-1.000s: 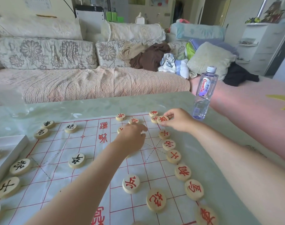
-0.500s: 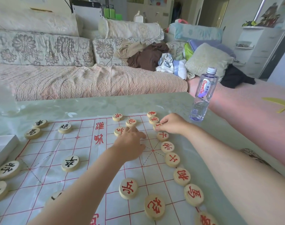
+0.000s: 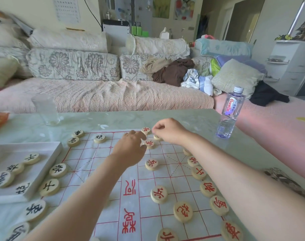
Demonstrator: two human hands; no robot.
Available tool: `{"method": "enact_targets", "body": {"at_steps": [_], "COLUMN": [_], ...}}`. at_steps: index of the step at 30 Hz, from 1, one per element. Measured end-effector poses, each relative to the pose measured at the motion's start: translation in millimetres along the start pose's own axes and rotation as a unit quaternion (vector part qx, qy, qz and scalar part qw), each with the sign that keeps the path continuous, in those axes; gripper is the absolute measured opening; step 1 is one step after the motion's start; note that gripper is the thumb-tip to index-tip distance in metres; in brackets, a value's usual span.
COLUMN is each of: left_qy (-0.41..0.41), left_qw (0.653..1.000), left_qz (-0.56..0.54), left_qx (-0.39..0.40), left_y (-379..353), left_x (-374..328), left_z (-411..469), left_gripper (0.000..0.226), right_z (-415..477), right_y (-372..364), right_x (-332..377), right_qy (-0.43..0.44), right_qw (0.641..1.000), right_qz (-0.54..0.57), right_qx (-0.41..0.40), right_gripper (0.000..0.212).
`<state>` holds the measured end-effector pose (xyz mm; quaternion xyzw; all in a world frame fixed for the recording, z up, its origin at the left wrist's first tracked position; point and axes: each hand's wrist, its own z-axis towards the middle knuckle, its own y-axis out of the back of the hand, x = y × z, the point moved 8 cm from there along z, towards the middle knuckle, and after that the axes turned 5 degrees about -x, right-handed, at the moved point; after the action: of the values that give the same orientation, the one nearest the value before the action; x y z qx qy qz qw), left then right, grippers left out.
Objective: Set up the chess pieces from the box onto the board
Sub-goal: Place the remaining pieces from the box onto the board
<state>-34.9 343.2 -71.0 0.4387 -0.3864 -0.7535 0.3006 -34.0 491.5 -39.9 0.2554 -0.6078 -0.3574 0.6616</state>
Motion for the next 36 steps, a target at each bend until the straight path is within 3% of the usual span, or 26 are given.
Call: {"method": "enact_targets", "body": {"at_steps": [12, 21, 28, 36], "left_qy": [0.152, 0.231, 0.242, 0.267], "left_qw": [0.983, 0.960, 0.967, 0.962], "left_qz": [0.070, 0.108, 0.077, 0.015], "left_qx": [-0.071, -0.115, -0.028, -0.052], "left_y": [129.0, 190.2, 170.5, 197.0], "left_x": [186.7, 299.3, 329.2, 348.3], "left_z": [-95.8, -148.8, -160.3, -164.5], "left_gripper": [0.016, 0.036, 0.051, 0.065], "right_z": [-26.7, -22.7, -14.3, 3.0], "right_y": [-151.5, -273.3, -315.4, -325.0], "right_x": [182.2, 281.0, 310.6, 291.4], "right_qy": [0.114, 0.210, 0.264, 0.245], "right_qw": [0.985, 0.956, 0.907, 0.912], "right_qz": [0.008, -0.108, -0.276, -0.280], "right_qx": [0.131, 0.176, 0.180, 0.172], "right_gripper": [0.010, 0.038, 0.069, 0.047]}}
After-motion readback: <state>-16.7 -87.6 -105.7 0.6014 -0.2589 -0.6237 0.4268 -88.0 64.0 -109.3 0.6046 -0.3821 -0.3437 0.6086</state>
